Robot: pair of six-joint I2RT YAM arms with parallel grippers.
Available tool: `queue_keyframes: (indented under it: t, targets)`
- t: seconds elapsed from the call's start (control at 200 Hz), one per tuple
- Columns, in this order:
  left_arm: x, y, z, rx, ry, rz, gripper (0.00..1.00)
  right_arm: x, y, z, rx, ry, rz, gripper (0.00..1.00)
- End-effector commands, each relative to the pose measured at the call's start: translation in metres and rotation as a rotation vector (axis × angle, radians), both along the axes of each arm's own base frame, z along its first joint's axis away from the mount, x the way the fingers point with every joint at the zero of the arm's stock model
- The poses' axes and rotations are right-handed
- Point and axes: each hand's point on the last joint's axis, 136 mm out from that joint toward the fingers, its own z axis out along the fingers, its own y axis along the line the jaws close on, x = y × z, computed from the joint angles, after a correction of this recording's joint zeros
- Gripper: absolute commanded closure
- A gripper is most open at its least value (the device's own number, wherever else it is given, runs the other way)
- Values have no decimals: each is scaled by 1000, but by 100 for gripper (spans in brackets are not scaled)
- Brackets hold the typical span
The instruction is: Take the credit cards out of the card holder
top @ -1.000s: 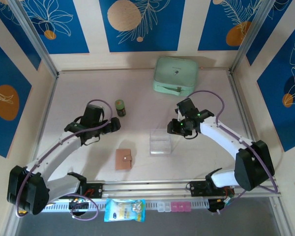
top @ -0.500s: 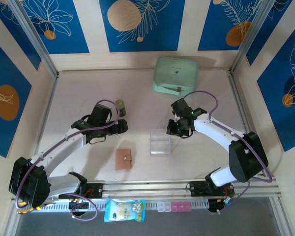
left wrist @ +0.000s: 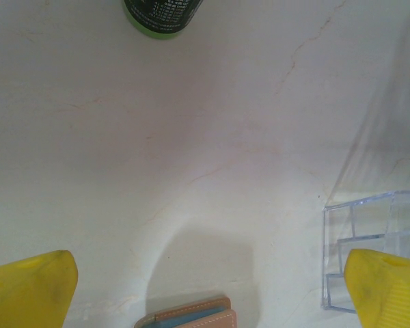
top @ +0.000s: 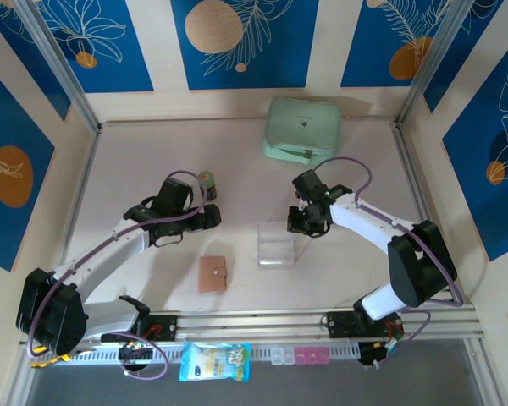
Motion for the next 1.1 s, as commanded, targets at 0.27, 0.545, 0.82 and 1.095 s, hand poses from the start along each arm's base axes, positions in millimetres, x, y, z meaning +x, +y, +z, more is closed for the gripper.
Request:
queue_keyframes:
  t: [0.27, 0.545, 0.82, 1.095]
  targets:
    - [2, -5, 6, -9, -1, -7, 0, 7, 7, 3, 11, -7, 9, 88]
    - [1, -4, 5, -5, 2, -7, 0, 7, 6, 7, -3, -11, 10, 94]
    - [-2, -2, 4, 4, 4, -6, 0, 18, 12, 19, -12, -34, 16, 97]
    - [-7, 4, 2, 20, 7, 4, 0, 50, 27, 26, -33, -58, 44, 97]
